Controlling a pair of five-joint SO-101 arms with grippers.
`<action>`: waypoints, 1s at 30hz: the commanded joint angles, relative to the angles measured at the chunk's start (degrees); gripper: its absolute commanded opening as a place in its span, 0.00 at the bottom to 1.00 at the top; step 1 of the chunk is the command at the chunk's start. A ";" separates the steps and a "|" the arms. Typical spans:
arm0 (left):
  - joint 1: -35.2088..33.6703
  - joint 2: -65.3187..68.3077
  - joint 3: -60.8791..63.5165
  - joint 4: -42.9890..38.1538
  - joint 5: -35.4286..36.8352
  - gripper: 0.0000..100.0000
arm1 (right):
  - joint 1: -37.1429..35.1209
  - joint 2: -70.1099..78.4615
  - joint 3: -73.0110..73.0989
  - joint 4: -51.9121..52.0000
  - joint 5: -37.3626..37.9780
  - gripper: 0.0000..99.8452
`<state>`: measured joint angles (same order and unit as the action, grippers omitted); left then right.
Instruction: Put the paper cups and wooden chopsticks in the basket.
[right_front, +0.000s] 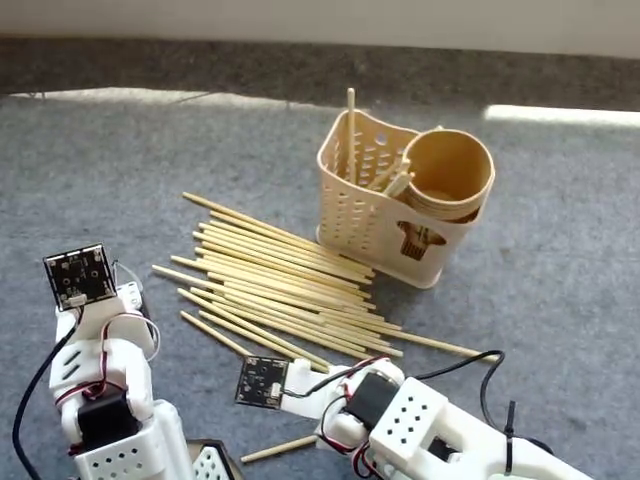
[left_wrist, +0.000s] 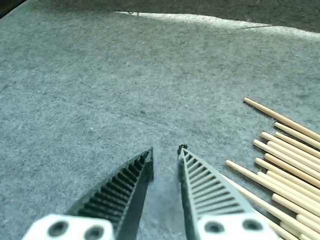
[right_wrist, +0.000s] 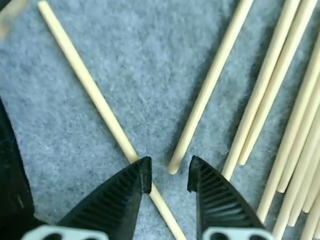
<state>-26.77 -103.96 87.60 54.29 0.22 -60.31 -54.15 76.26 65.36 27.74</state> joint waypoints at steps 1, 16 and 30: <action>-0.40 -0.13 -0.22 -1.23 0.35 0.10 | -0.13 -0.57 0.31 -2.24 0.62 0.12; -0.22 -0.13 -0.22 -1.23 0.35 0.10 | 5.76 -0.57 1.01 -12.00 -4.75 0.12; 1.54 -0.13 0.66 -2.02 0.26 0.10 | 1.36 2.24 -10.24 -16.13 -6.68 0.12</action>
<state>-26.51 -103.96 88.66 53.58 0.22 -58.11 -53.89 72.31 50.51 21.41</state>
